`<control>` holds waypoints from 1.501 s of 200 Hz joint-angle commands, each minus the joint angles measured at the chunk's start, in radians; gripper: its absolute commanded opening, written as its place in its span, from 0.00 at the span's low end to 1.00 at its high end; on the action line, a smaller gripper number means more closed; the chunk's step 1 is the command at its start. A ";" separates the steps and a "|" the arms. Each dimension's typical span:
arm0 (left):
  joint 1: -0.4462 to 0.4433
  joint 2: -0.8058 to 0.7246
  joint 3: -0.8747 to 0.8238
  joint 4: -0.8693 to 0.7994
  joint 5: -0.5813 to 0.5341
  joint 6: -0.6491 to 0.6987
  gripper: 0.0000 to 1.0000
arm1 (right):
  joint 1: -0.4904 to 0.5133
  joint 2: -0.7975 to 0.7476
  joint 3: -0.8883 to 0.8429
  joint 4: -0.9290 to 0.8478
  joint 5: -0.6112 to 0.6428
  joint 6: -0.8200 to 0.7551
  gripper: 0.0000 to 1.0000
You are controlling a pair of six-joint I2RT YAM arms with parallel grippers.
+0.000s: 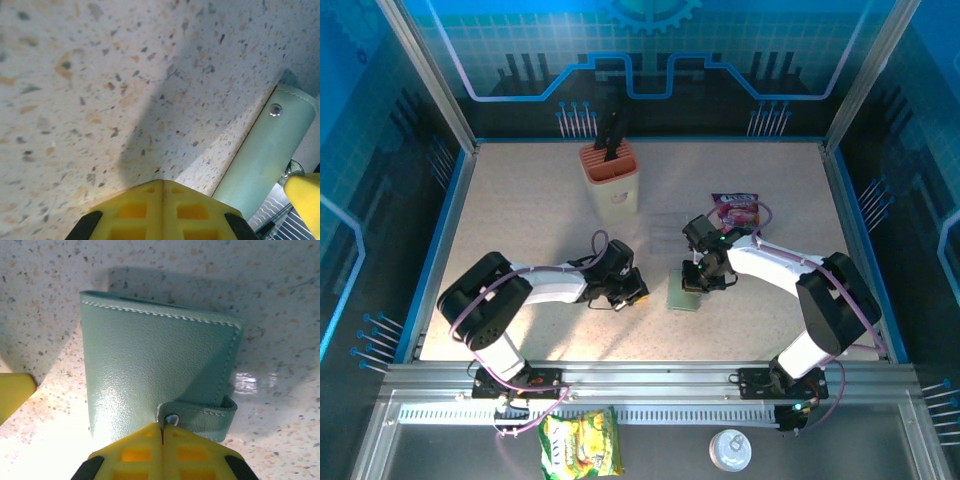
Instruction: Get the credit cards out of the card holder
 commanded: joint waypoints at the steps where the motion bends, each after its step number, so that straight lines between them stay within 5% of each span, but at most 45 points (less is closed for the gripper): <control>1: 0.007 -0.055 0.043 -0.159 -0.024 0.044 0.00 | 0.037 -0.034 -0.002 0.022 -0.091 0.048 0.00; 76: -0.003 -0.131 0.038 -0.180 0.010 0.034 0.00 | 0.154 0.064 0.064 0.134 -0.143 0.072 0.00; 172: -0.009 -0.026 -0.060 0.114 0.151 -0.034 0.00 | 0.170 0.095 0.031 0.178 -0.162 0.057 0.00; 205: -0.009 -0.011 -0.062 0.101 0.150 -0.031 0.00 | 0.171 0.096 0.024 0.179 -0.159 0.054 0.00; 300: 0.065 0.030 -0.188 0.000 0.084 -0.012 0.00 | 0.153 0.040 0.040 -0.056 0.065 0.051 0.00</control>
